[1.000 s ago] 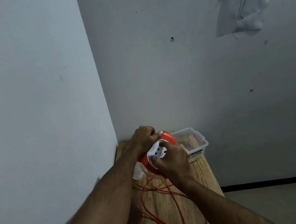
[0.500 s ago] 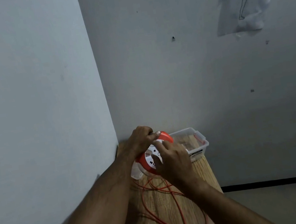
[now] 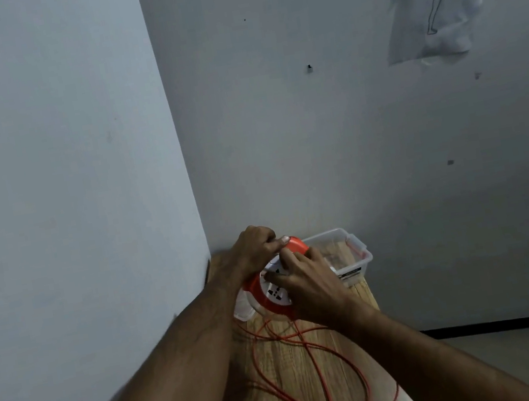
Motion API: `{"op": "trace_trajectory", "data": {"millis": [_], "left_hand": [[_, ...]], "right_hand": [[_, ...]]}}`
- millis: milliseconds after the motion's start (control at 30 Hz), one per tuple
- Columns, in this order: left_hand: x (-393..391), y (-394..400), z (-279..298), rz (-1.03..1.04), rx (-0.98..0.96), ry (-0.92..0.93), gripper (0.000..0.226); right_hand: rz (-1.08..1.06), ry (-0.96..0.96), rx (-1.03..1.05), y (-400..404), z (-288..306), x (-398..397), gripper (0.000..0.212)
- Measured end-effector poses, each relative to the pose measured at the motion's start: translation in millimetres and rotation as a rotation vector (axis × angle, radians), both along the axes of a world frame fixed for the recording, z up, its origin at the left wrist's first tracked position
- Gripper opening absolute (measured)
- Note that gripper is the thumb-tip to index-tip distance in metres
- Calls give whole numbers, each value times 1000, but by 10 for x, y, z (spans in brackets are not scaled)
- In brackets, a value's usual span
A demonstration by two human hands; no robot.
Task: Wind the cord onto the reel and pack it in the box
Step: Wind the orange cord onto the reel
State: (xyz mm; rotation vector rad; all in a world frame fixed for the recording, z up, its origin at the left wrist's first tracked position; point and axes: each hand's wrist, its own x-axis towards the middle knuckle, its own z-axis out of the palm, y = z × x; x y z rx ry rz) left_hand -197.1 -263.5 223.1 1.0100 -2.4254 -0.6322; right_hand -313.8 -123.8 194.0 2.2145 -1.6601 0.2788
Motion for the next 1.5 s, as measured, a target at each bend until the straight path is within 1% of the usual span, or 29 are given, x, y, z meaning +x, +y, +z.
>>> {"op": "trace_trajectory", "data": {"millis": [100,167,233,333,400,467,567,600,633,667,700,767,800,867,933,1000,1067,1100,1167,1200,1267,1300,1333,1400,1500], "left_hand": [[-45,21,20,-7,-24,-24,47],[-49,14,33,-4,-39,-34,48],[-46,-3,35,6,-36,-25,49],[-58,-35,29,30,-18,-2,54],[-87,-34,38,47,-52,-7,56],[-112,-23,47,36,-82,-42,53],[-125,14,5,22,-119,-87,50],[-122,16,-25,25,-120,-89,50],[-111,13,-62,26,-112,-89,50],[-95,4,-106,30,-100,-85,50],[-71,2,-135,39,-82,-76,50],[-26,-10,-183,63,-35,-34,57],[-12,-20,-194,74,-10,-8,59],[-22,-4,-164,73,10,21,56],[-62,8,-120,41,-12,20,50],[-87,12,-100,16,-30,-7,46],[-84,-1,-111,9,-33,-19,47],[-72,-5,-122,9,-26,-23,48],[-47,-7,-149,11,-20,-27,50],[-38,-5,-156,13,-21,-25,51],[-46,6,-175,8,-29,-23,55],[-49,16,-178,3,-39,-25,55],[-58,25,-177,-2,-49,-26,54],[-51,36,-170,-10,-48,-21,50],[-30,43,-161,-7,-35,-12,50]], "right_hand": [[2,-23,-72,-28,-36,-8,71],[5,-143,-112,-39,-51,18,63],[-44,-337,-133,-43,-28,74,53],[-244,-690,-131,-38,-16,196,49],[-371,-890,-144,-51,-50,274,51],[-508,-1067,-154,-65,-71,366,56],[-703,-1419,-71,-123,-143,441,68],[-729,-1500,-46,-146,-183,449,70],[-728,-1531,-31,-148,-208,450,69],[-691,-1517,-39,-141,-256,442,63],[-643,-1458,-54,-90,-242,450,51],[-503,-1232,-98,22,-209,453,30],[-416,-1089,-120,71,-215,439,26],[-256,-792,-136,181,-209,430,24],[-156,-526,-169,247,-267,413,29],[-106,-387,-263,296,-281,396,33],[-114,-347,-296,332,-220,369,52],[-144,-342,-255,339,-186,349,58],[-194,-292,-135,334,-150,292,51],[-210,-249,-77,321,-138,272,53],[-225,-176,12,307,-107,265,64],[-225,-161,34,300,-86,268,70],[-223,-155,43,284,-81,262,72],[-217,-149,45,237,-111,230,66],[-195,-138,13,167,-152,163,79]]}}
